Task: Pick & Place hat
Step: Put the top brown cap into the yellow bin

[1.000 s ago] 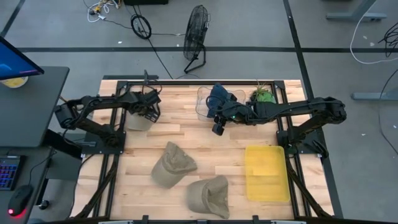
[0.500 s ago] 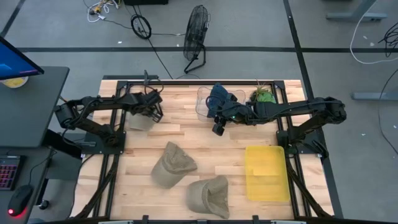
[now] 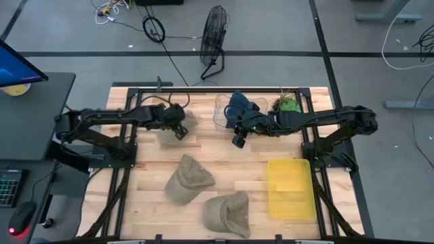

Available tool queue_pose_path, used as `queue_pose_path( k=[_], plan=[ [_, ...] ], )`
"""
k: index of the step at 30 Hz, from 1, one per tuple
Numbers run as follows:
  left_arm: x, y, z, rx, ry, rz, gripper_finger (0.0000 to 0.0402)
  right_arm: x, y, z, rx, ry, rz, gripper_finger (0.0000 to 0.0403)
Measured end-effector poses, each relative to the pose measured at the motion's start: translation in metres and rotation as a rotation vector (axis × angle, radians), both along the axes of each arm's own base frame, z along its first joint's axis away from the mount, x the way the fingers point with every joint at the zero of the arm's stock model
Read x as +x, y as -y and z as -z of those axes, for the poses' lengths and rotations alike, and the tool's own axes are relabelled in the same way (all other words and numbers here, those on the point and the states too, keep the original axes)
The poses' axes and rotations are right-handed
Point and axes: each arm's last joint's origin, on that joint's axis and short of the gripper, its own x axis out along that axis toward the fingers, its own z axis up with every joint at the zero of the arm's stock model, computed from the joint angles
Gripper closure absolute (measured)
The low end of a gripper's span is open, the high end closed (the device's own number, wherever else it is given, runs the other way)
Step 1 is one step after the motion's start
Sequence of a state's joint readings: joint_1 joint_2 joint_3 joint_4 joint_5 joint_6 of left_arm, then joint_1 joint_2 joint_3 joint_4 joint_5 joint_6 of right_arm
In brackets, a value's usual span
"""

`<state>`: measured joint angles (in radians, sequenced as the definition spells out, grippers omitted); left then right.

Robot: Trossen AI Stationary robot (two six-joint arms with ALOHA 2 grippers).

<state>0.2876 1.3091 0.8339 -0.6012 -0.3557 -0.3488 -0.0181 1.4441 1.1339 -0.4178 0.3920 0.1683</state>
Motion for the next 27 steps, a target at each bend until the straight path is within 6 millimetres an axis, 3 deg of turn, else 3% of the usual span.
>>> queue_pose_path(
  k=[9, 15, 22, 27],
  plan=[
    [0.002, 0.006, 0.010, -0.038, -0.059, 0.065, 0.0377, -0.002, -0.004, 0.002, 0.023, -0.023, 0.009, 0.0256],
    [0.005, 0.009, 0.016, -0.017, -0.132, 0.187, 0.0309, -0.002, -0.015, 0.002, 0.023, -0.022, -0.028, 0.0256],
    [0.008, 0.004, 0.020, 0.011, -0.165, 0.203, 0.0209, 0.000, -0.024, 0.005, 0.044, -0.028, -0.082, 0.0256],
    [0.013, 0.002, 0.040, -0.046, -0.233, 0.185, 0.0185, 0.003, -0.027, 0.012, 0.047, -0.059, -0.090, 0.0256]
  ],
)
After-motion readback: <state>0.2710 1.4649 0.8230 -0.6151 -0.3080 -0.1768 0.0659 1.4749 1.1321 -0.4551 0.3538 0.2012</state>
